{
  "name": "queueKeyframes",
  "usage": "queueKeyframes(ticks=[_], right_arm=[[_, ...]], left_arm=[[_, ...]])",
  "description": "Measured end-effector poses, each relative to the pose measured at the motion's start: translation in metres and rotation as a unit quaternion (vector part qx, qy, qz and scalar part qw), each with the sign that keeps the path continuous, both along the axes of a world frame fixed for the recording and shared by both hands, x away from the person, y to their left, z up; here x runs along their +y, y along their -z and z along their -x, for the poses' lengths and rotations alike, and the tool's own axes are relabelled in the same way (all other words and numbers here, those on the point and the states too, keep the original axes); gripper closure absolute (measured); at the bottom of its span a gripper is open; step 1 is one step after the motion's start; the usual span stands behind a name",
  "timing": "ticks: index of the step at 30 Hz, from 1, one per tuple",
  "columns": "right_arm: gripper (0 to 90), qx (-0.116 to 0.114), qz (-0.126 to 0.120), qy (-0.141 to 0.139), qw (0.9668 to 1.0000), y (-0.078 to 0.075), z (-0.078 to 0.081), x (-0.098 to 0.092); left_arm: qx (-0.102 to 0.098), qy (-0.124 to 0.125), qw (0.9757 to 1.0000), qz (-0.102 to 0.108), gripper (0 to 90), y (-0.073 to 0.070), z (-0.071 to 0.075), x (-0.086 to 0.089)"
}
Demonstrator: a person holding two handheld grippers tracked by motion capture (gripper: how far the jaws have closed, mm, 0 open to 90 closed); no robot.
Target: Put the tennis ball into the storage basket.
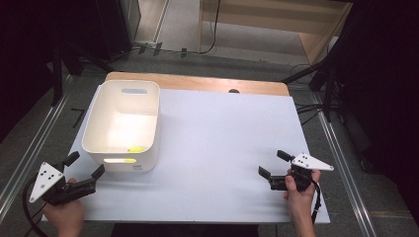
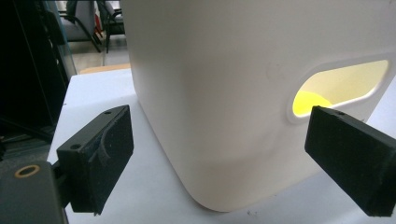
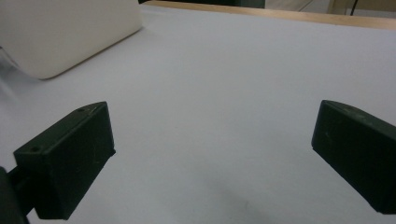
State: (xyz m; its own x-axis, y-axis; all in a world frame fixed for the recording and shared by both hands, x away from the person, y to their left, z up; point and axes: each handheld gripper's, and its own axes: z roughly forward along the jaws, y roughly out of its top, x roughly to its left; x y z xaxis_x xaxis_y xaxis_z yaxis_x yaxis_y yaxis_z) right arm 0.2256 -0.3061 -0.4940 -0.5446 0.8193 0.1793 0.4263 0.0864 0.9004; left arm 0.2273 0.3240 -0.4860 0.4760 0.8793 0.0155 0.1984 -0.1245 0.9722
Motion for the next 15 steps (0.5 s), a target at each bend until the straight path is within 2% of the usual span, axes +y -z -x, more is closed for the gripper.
queueKeyframes(ticks=[15], right_arm=[[0.0, 0.007, -0.002, 0.021, 0.9997, 0.013, 0.013, -0.023]], left_arm=[[0.000, -0.001, 1.0000, 0.007, 7.9, 0.000, -0.001, 0.001]])
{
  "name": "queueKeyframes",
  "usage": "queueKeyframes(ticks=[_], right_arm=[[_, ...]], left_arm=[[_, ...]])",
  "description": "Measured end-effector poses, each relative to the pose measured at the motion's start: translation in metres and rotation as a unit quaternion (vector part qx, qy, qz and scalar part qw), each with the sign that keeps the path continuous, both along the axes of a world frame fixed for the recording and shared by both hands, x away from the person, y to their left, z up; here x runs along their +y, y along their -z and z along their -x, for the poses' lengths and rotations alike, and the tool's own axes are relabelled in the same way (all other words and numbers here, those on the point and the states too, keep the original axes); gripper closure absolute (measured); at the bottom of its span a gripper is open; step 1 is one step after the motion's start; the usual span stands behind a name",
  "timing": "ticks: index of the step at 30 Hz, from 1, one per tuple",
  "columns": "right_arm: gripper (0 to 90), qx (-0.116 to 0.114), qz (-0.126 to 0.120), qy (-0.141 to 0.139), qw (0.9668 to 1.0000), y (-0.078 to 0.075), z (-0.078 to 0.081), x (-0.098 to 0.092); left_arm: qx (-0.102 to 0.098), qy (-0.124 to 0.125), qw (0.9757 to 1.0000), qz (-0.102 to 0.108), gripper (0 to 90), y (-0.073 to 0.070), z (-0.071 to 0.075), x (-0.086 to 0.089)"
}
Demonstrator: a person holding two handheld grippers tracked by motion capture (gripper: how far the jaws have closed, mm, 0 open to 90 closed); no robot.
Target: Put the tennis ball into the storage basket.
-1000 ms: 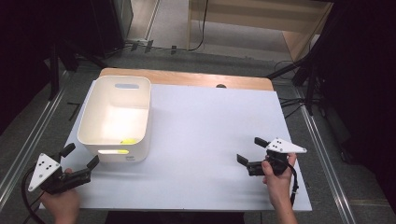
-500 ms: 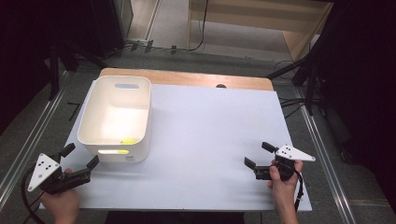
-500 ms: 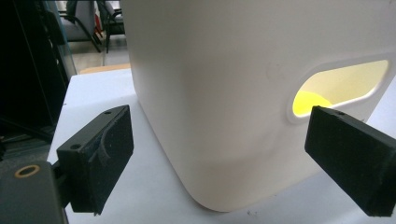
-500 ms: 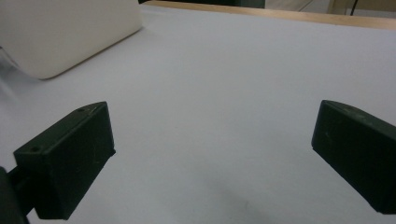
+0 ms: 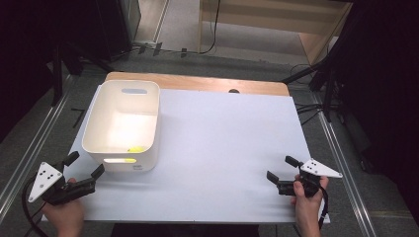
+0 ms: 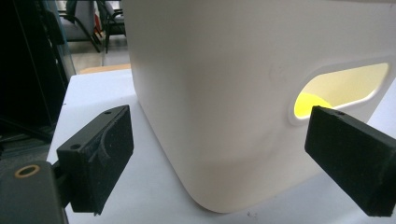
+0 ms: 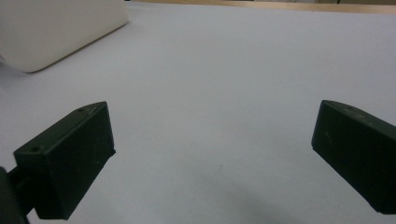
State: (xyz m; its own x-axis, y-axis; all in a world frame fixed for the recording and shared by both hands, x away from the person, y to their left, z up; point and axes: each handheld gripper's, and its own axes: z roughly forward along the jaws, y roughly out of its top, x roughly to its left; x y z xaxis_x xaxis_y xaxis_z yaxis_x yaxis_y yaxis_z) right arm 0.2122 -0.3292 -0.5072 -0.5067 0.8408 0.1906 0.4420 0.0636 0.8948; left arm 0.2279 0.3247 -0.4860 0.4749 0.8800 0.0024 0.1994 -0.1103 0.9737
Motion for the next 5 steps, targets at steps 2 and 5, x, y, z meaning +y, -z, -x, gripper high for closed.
queueKeyframes(ticks=[2, 5], right_arm=[[0.0, 0.000, -0.004, 0.000, 1.0000, 0.0003, 0.0000, -0.0003], [0.0, 0.005, -0.001, -0.002, 1.0000, 0.0016, -0.0005, 0.0019]], left_arm=[[0.000, 0.000, 1.0000, 0.001, 7.9, 0.0000, 0.0001, 0.0000], [0.000, 0.000, 1.0000, 0.001, 7.9, 0.0000, 0.0002, 0.0002]])
